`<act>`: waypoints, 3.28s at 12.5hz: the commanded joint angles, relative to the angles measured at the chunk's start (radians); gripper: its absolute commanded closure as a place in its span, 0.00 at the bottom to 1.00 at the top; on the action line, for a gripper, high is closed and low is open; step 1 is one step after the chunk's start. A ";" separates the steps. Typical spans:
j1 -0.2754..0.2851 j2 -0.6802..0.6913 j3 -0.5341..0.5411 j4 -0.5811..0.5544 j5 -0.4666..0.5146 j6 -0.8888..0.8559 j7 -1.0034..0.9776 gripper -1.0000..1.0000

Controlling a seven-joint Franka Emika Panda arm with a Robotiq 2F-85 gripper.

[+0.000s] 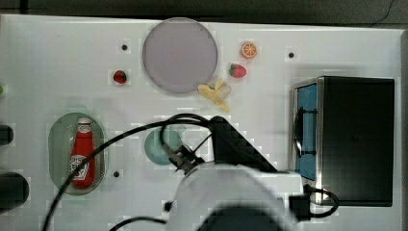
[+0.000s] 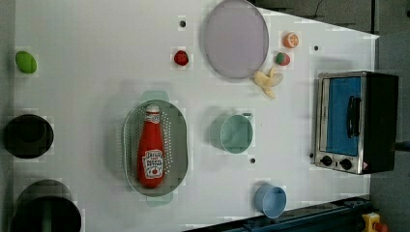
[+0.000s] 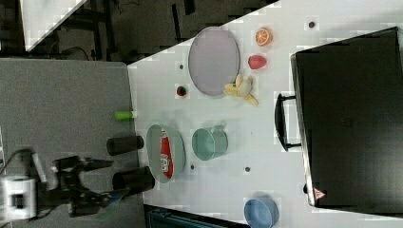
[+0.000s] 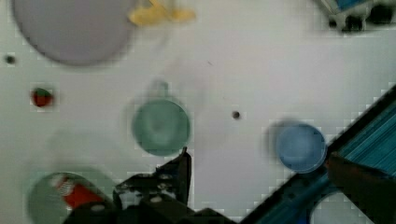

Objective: Pick ketchup from strainer and place it on the table

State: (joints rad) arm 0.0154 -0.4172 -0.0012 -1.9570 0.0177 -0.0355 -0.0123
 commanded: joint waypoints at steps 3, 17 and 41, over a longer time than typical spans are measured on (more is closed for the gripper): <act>0.048 0.163 0.200 0.010 0.004 0.125 0.041 0.00; 0.073 0.598 0.639 -0.128 -0.063 0.677 0.068 0.00; 0.092 0.790 0.653 -0.234 -0.218 0.998 0.299 0.37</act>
State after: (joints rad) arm 0.1285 0.4709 0.6211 -2.2168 -0.2003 0.9678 0.2432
